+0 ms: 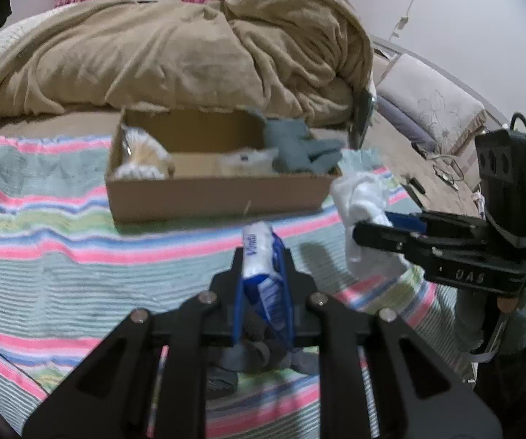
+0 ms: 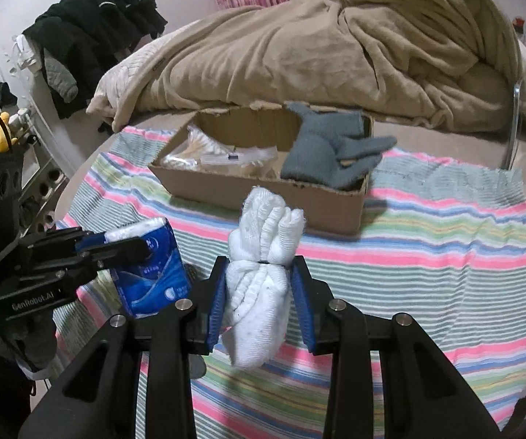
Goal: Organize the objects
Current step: 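Carry socks and blue tissue pack over the box and release both inside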
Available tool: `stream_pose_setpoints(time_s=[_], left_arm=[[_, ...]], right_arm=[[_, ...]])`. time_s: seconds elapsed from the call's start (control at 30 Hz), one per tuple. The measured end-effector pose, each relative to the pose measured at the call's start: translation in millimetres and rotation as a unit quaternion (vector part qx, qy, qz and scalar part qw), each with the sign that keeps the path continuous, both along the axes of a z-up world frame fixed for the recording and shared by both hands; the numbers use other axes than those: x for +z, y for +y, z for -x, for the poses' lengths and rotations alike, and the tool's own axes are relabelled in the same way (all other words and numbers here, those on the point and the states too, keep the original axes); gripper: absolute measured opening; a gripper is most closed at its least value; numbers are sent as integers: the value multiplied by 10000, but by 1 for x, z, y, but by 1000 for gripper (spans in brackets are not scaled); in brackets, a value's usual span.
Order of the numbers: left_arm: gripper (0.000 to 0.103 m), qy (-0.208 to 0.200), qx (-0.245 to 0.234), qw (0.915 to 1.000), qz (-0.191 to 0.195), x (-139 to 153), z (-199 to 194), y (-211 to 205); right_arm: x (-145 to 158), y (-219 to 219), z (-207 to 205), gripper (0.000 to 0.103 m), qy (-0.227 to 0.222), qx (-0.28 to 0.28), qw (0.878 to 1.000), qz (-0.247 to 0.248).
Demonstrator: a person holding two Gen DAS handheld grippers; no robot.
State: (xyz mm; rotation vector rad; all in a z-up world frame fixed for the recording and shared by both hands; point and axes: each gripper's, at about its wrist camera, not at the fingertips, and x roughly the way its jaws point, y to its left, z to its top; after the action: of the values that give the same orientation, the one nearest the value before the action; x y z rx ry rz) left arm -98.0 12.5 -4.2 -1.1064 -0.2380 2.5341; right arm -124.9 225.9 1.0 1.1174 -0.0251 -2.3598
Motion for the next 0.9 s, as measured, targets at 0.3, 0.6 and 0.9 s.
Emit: stream_pose_setpoints(time_s=[0.3,0.6,0.9], left_arm=[[18,295,134,9995,44,27,9,-14],[18,479,304,9982,187,42,32,-26],[18,436,556,9974,129,41,70,-45]], right_arm=[[24,-4,10,36,244,16,9997,-6],[41,-14,33,36,359,83,9993,27],[51,-22,66,36,349,100,9992,158]])
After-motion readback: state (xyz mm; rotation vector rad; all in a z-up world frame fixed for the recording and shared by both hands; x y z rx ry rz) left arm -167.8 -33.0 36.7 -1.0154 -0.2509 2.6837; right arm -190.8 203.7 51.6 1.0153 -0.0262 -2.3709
